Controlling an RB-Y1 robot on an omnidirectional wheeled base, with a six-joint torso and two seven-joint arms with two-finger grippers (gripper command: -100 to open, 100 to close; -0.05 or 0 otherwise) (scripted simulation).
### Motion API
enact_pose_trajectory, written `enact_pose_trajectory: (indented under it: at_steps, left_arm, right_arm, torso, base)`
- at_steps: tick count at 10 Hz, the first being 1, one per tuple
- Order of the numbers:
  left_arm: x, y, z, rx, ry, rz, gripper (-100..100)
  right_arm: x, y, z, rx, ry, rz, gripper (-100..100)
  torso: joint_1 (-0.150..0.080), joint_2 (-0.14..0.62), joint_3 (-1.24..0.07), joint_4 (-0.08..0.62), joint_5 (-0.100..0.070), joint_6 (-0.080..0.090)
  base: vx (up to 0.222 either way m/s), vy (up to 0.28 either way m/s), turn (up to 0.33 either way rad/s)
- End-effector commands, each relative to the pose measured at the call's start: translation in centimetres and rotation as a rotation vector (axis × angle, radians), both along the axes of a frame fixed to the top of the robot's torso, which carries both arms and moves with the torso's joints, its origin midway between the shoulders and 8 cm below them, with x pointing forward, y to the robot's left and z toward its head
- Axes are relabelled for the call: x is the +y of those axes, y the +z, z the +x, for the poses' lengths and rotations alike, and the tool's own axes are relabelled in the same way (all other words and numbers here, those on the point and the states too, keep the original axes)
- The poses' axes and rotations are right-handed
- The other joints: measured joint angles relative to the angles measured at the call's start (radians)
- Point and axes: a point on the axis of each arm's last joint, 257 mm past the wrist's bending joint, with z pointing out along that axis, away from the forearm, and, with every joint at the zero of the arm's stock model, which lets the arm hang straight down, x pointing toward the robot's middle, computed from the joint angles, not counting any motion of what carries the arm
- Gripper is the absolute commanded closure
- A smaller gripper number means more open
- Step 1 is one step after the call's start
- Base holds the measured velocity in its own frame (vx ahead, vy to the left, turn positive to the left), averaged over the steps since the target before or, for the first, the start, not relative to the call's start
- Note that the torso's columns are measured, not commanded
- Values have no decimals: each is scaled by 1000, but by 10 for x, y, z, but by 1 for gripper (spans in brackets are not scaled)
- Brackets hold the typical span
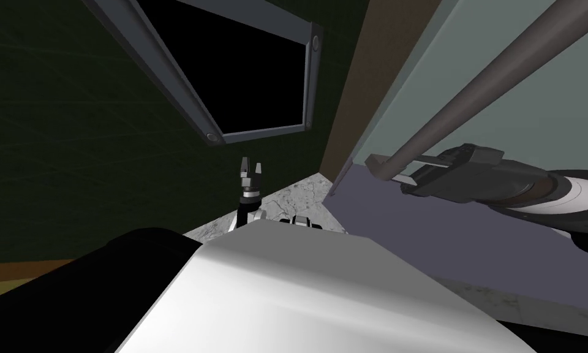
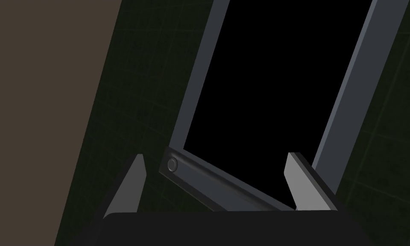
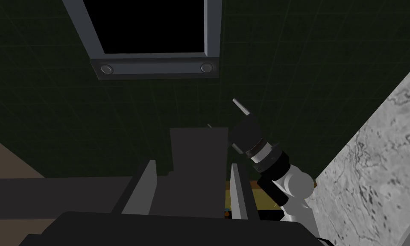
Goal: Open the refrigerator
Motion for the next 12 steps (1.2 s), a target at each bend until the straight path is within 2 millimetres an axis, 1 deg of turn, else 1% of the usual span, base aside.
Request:
enact_pose_trajectory:
  at_steps: [1,2,5,6,7,9,12]
  left_arm:
    - [0,0,0,0,0,0,0]
    - [0,0,0,0,0,0,0]
    - [0,0,0,0,0,0,0]
    - [0,0,0,0,0,0,0]
    - [0,0,0,0,0,0,0]
    - [0,0,0,0,0,0,0]
    - [0,0,0,0,0,0,0]
  right_arm:
    - [7,6,-15,-11,71,6,100]
    - [10,7,-21,-14,99,7,100]
    - [19,11,-41,-24,184,13,100]
    - [18,6,-37,-10,170,5,100]
    - [25,4,-54,-6,243,-1,100]
    - [29,5,-69,-7,304,1,100]
    - [33,8,-91,-12,396,7,100]
  torso:
    - [-1,3,1,1,0,0]
    - [-2,5,2,3,0,-1]
    - [6,1,-1,2,4,-2]
    - [4,3,-1,2,3,-1]
    - [3,-5,-5,0,2,0]
    - [-2,5,1,2,0,-1]
    - [-4,-2,-5,1,0,0]
  base:
    - [-257,-26,114]
    - [-237,0,106]
    - [-241,-33,116]
    - [-121,-30,32]
    - [-199,-66,88]
    - [-282,-106,106]
    - [-211,-83,72]
